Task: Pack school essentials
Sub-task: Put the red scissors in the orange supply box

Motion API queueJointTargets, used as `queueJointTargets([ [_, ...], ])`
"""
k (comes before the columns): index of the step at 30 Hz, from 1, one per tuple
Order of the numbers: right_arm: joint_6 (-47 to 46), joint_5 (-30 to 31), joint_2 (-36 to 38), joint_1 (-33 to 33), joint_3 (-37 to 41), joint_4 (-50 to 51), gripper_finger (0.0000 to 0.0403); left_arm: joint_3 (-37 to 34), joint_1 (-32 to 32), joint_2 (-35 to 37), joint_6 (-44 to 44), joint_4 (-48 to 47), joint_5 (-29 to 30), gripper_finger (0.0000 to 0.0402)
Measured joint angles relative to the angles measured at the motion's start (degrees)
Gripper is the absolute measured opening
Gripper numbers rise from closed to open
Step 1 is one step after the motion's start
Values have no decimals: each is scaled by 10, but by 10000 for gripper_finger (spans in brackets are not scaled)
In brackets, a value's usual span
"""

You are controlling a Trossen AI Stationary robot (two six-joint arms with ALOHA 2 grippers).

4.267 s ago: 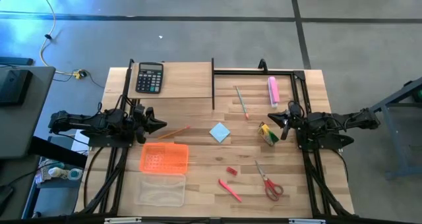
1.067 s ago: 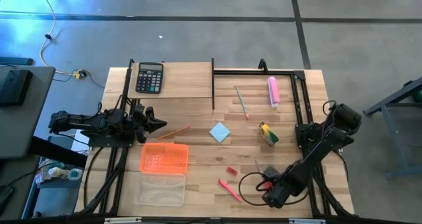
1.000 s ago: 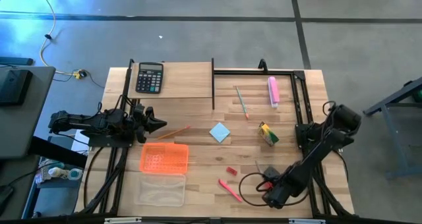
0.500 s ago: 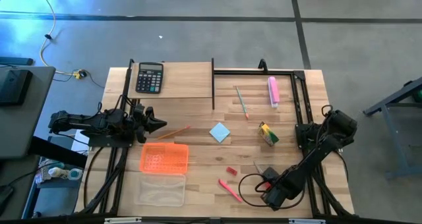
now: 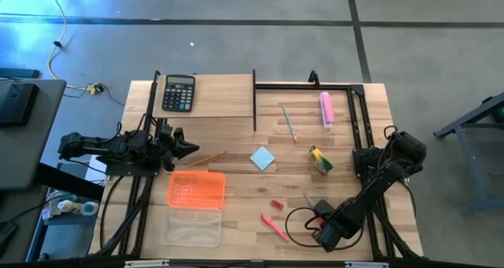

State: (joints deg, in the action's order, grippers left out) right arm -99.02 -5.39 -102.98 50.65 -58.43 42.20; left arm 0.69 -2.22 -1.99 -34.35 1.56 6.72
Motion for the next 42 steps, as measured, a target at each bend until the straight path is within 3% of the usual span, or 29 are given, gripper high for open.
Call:
queueJointTargets([
  [7, 3, 10, 7, 0, 2, -11, 49, 0, 0, 0, -23, 0, 0, 1],
  [17, 65, 98, 60, -21, 4, -71, 47, 0, 0, 0, -25, 0, -1, 1],
  [26, 192, 119, 72, -101, 3, -166, 47, 0, 0, 0, -26, 0, -47, 1],
  [37, 351, 118, 73, -212, 3, -275, 47, 0, 0, 0, -25, -1, -45, 2],
  [42, 413, 108, 73, -253, 3, -338, 47, 0, 0, 0, -25, -7, -44, 23],
])
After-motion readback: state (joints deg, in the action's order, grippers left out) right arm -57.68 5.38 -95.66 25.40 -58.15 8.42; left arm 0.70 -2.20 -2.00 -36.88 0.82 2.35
